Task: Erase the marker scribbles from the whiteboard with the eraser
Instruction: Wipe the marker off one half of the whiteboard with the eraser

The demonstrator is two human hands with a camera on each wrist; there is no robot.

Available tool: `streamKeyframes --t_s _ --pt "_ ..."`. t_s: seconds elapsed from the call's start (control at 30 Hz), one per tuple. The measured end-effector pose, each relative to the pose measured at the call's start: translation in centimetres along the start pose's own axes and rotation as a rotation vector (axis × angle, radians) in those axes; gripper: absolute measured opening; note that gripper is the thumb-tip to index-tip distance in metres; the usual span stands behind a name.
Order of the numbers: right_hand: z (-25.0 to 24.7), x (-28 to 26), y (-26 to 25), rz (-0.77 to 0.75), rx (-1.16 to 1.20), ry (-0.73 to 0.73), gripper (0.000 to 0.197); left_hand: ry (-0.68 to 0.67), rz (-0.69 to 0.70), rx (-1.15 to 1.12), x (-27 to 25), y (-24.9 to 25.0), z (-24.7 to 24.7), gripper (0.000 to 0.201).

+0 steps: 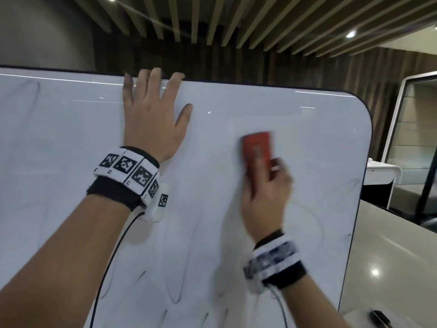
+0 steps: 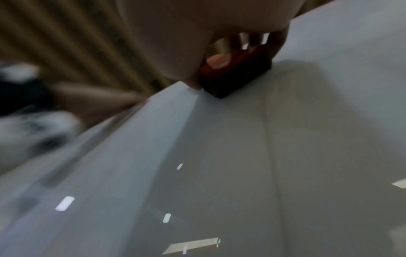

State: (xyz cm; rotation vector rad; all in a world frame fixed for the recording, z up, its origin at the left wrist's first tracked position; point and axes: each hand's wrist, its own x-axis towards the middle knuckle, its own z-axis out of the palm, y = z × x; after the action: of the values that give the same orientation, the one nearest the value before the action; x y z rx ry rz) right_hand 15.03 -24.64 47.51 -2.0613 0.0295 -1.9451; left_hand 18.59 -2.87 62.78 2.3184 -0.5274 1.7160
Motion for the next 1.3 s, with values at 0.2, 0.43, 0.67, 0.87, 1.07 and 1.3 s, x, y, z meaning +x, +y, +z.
streamKeyframes --t_s 0.2,0.43,0.67,0.87,1.07,1.3 --pt "-2.1 -5.8 -1.1 -0.373 -0.041 -0.307 0.060 -0.001 -0.015 -0.012 0.2 -0.1 -0.1 0.054" --pt "-5.8 7.3 12.2 0.528 -0.065 0.098 0.065 -0.003 -0.015 -0.150 -2.6 3.9 -0.5 0.061" --pt "-3.4 1.3 6.6 -0.121 -0.051 -0.131 0.055 -0.105 0.069 -0.059 -7.7 8.1 3.3 0.064" --pt "-5.5 -3.6 14.9 0.516 -0.004 0.081 0.061 -0.116 0.058 -0.040 -7.7 8.4 3.7 0.065" --pt "-3.3 -5.6 5.5 -0.034 -0.006 -0.156 0.055 -0.127 0.034 -0.003 -8.0 8.8 3.6 0.064" --pt "-5.0 -1.1 13.1 0.107 -0.050 -0.038 0.057 -0.115 0.042 -0.011 -8.3 8.6 3.8 0.064"
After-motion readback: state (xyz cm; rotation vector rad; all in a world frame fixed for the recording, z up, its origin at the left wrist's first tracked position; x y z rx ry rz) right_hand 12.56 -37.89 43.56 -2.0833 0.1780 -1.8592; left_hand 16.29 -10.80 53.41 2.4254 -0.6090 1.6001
